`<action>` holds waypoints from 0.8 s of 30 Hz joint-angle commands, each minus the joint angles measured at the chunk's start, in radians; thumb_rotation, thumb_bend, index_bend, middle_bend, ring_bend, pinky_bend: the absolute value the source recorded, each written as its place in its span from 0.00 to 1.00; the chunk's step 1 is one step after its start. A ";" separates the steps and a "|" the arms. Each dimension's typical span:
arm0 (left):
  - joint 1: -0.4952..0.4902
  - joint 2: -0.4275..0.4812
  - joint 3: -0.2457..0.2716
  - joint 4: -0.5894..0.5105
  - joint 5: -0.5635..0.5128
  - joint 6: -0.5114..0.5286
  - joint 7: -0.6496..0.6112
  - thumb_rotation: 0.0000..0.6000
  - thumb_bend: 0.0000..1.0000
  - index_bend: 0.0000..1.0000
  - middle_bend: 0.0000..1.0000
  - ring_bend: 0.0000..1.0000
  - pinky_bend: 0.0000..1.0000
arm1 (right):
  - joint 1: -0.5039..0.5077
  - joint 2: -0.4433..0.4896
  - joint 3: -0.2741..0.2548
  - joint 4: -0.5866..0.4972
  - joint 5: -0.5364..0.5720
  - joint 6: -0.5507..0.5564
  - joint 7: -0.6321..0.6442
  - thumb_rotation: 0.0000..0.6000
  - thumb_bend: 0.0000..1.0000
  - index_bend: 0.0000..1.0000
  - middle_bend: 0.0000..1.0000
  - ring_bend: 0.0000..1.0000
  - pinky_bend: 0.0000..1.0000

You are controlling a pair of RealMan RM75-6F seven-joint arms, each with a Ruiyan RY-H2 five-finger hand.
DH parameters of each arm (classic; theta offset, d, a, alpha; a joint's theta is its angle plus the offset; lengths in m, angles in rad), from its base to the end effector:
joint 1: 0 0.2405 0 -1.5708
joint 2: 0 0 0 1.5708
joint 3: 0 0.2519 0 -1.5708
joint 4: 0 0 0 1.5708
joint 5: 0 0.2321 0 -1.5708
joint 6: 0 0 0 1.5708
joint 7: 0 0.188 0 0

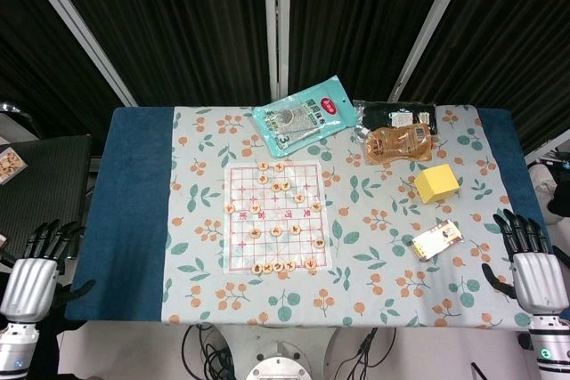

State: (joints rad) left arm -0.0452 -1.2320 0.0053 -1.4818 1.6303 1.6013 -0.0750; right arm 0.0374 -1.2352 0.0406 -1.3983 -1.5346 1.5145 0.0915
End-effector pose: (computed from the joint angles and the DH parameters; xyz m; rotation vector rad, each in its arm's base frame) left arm -0.3129 0.2007 0.1127 -1.4207 -0.8798 -1.0288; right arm -0.3517 -0.2104 0.1221 1.3669 -0.9000 0.8947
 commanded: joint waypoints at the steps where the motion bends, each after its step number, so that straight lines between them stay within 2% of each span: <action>1: -0.002 -0.003 -0.002 0.005 0.005 0.005 -0.006 1.00 0.06 0.18 0.12 0.00 0.06 | 0.000 0.001 0.000 -0.002 0.001 0.000 -0.001 1.00 0.22 0.00 0.00 0.00 0.00; 6: -0.006 -0.036 -0.022 0.046 0.052 0.074 -0.046 1.00 0.08 0.25 0.20 0.03 0.09 | -0.002 0.001 0.000 -0.001 0.001 0.002 0.000 1.00 0.22 0.00 0.00 0.00 0.00; 14: -0.089 0.023 -0.040 -0.053 0.101 0.002 -0.013 1.00 0.08 0.26 0.20 0.04 0.10 | -0.008 0.007 -0.003 0.000 -0.006 0.014 0.009 1.00 0.22 0.00 0.00 0.00 0.00; 18: -0.197 0.042 -0.085 -0.120 0.126 -0.100 -0.003 1.00 0.08 0.26 0.20 0.05 0.12 | -0.009 0.010 -0.002 0.004 -0.006 0.017 0.019 1.00 0.22 0.00 0.00 0.00 0.00; 24: -0.417 -0.003 -0.175 -0.150 0.063 -0.369 -0.009 1.00 0.09 0.26 0.20 0.05 0.14 | -0.009 0.012 0.000 0.023 0.002 0.010 0.047 1.00 0.22 0.00 0.00 0.00 0.00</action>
State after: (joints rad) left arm -0.3441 -1.2083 -0.1115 -1.6097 1.7298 1.3668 -0.0818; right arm 0.0281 -1.2229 0.0400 -1.3802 -1.5352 1.5271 0.1319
